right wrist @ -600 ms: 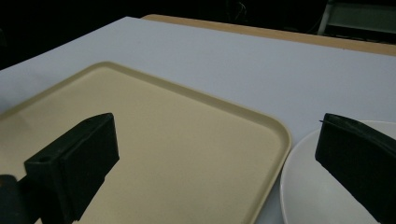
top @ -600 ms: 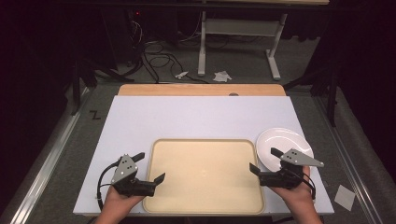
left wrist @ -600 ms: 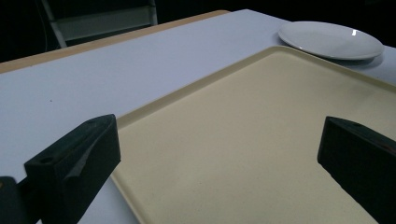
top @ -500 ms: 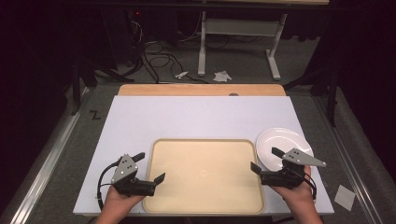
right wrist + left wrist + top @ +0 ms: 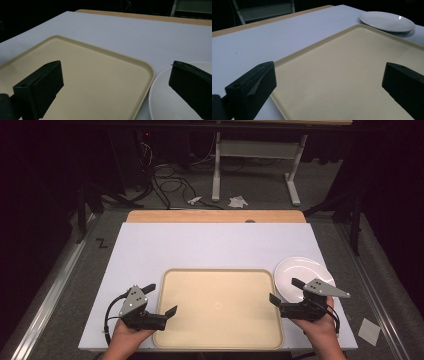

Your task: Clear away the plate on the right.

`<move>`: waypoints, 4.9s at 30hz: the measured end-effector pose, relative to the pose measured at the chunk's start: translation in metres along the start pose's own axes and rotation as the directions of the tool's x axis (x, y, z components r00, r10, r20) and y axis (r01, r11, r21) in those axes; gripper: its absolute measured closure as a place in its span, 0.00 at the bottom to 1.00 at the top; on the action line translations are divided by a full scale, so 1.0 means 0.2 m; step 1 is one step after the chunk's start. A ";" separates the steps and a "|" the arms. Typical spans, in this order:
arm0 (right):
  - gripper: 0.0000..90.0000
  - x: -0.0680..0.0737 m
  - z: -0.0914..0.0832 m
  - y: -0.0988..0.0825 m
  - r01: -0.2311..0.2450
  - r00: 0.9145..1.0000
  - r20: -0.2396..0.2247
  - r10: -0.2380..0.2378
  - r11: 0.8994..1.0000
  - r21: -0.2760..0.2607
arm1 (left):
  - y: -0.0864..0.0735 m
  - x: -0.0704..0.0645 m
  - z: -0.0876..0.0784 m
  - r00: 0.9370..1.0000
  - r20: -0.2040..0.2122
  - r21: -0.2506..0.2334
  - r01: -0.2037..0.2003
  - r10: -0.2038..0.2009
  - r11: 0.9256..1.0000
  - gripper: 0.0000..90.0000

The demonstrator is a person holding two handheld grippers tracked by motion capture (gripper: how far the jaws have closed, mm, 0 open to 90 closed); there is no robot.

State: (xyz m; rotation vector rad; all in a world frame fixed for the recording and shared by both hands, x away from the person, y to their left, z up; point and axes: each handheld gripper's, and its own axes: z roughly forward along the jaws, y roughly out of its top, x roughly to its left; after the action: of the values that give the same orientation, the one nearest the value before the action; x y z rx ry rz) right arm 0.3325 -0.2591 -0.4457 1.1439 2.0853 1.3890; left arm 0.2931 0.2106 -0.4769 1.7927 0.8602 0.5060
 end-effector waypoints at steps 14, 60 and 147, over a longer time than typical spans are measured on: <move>0.00 0.00 0.00 0.00 0.001 1.000 -0.004 -0.001 1.000 0.007 | 0.00 0.01 -0.01 1.000 -0.009 -0.015 0.001 -0.002 1.000 0.00; 0.08 -0.06 -0.10 0.03 -0.010 0.999 0.039 0.012 0.998 -0.058 | 0.02 0.01 0.01 1.000 0.012 -0.022 0.006 -0.006 1.000 0.00; 0.00 -0.51 -0.35 -0.30 -0.646 0.754 0.147 0.640 0.763 -0.011 | 0.07 0.04 0.11 0.999 0.008 -0.029 -0.032 0.032 0.999 0.00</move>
State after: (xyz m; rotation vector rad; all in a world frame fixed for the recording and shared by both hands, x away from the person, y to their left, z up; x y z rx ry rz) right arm 0.3194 -0.3907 -0.4796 2.0519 1.6768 1.4741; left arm 0.3177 0.2008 -0.4716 1.7836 0.8161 0.5283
